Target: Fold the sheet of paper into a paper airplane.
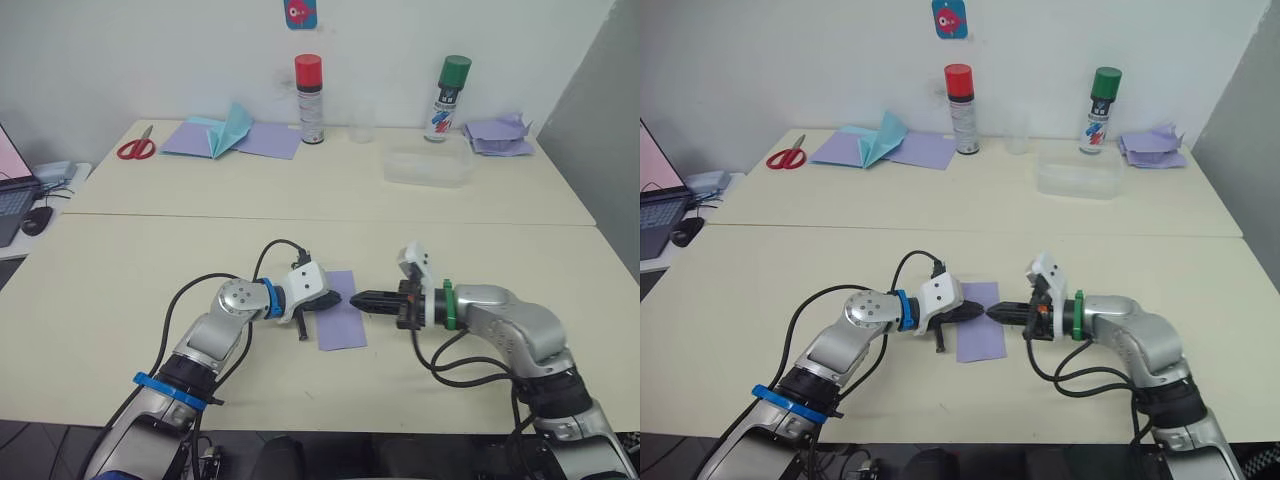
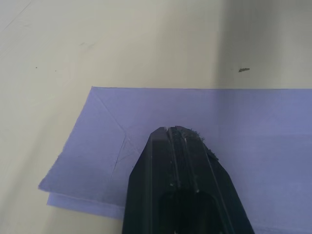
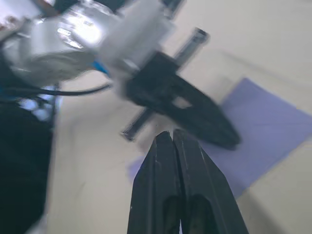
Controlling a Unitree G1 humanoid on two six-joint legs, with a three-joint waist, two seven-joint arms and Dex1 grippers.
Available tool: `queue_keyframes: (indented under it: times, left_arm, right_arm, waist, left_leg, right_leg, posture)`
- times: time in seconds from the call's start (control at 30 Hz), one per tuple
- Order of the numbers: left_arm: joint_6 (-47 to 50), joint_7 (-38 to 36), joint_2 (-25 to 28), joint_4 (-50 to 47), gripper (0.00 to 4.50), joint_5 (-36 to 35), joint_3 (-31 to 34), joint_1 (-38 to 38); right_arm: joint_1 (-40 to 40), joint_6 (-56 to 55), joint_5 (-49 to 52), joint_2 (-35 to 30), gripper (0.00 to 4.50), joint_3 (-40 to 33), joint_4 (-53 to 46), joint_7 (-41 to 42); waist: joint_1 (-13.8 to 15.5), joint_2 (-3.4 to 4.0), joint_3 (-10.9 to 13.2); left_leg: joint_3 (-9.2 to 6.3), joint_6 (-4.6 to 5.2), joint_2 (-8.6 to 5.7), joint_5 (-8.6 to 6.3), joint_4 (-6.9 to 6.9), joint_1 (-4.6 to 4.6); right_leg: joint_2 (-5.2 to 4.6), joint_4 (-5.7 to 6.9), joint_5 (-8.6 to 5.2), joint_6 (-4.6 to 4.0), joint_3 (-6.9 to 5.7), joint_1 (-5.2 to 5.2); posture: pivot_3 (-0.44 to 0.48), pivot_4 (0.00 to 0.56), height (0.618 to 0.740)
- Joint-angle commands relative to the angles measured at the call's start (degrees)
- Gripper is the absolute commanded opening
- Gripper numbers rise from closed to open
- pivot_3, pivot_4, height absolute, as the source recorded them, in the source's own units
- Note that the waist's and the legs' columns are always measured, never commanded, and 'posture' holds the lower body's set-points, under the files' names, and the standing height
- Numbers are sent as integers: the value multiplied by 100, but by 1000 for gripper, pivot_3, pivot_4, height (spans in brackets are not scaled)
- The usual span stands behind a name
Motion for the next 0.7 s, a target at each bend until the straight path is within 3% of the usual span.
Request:
queue_keyframes:
  times: [0.03, 0.2, 0.5, 0.7]
  left_arm:
    - [115, 149, 70, 649, 0, 294, -43, 300]
    - [288, 103, 45, 195, 0, -355, 631, 417]
    - [1554, -206, 679, -1163, 0, -1811, 2036, 955]
    - [2137, -303, 722, -1740, 0, -2283, 2159, 1174]
  right_arm:
    - [-60, -745, -721, 33, 44, 466, 444, -235]
    - [-8, -1283, -1289, -107, 44, 1014, 705, -88]
    - [-98, -1299, -1354, 5, 44, 931, 949, 3]
    - [-160, -1294, -1337, 77, 44, 813, 1064, 47]
  waist:
    - [1, 1, 2]
    - [-28, 4, 4]
    - [-37, -4, 52]
    - [1, -24, 95]
  left_leg:
    - [1, 0, 0, 0, 0, 0]
    - [10, 0, 3, 0, -3, -5]
    - [-1, -4, 14, 2, -14, -22]
    - [1, -6, -1, 3, -8, -33]
  right_leg:
    - [-1, 0, 0, 0, 1, 0]
    - [-1, 1, 0, 0, 5, -14]
    - [2, 5, 7, -12, -8, -33]
    - [-16, 1, 14, -26, -11, -35]
  posture:
    - [0, 150, 740]
    - [0, 150, 740]
    - [0, 150, 740]
    - [0, 150, 740]
